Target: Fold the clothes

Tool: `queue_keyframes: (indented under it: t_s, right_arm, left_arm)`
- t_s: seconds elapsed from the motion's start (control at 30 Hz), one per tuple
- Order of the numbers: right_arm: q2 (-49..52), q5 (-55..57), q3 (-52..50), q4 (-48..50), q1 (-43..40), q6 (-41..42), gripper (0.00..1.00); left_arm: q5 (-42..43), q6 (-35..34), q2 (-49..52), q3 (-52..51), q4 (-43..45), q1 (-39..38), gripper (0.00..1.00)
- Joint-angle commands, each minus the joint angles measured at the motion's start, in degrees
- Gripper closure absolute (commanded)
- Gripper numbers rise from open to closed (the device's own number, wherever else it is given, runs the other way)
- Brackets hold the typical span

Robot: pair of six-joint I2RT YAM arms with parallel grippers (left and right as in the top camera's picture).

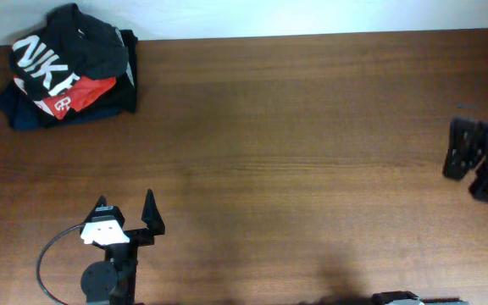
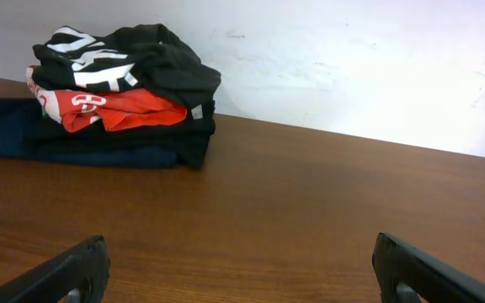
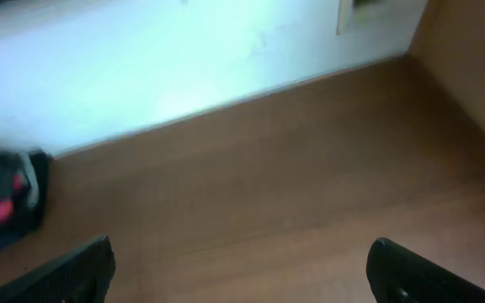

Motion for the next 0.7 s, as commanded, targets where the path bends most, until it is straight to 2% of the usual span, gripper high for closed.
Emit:
queue_keyframes:
  t_s: [0.0, 0.13, 0.2, 0.33, 0.5, 0.57, 0.63, 0.67]
  right_arm:
    - [-7.67, 0.44, -8.35, 5.11, 0.48, 0.07, 0.01]
    - [-20.13, -2.05, -26.21, 16.79, 0.48, -2.58, 0.01]
    - [-28.65, -5.68, -39.39, 26.91, 0.48, -3.80, 0.01]
    - [-42.34, -16.41, -63.28, 42.62, 0.48, -15.34, 0.01]
    - [-58.25, -18.64, -92.72, 59.67, 0.48, -15.89, 0.01]
    - [-61.94, -19.80, -100.26, 65.48, 0.48, -15.89, 0.01]
    - [-69.59, -20.26, -116.19, 77.05, 0.48, -13.88, 0.01]
    - [-70.69, -20.20, -118.25, 78.93, 0.48, -12.74, 0.01]
  left_arm:
    - [-0.79, 0.20, -0.44, -0.46, -0.02, 0.31, 0.01]
    - [-0.76, 0.20, -0.44, -0.46, -0.02, 0.31, 0.01]
    - [-0.76, 0.22, -0.44, -0.46, -0.02, 0.31, 0.01]
    - [-0.76, 0.20, -0.44, -0.46, -0.02, 0.31, 0.01]
    - [-0.76, 0.20, -0.44, -0.46, -0.02, 0.31, 0.01]
    - [-0.79, 0.20, -0.44, -0.46, -0.02, 0.31, 0.01]
    - [-0.76, 0.22, -0.44, -0.46, -0.02, 0.31, 0.01]
    - [-0.76, 0.22, -0.44, -0.46, -0.02, 0.31, 0.01]
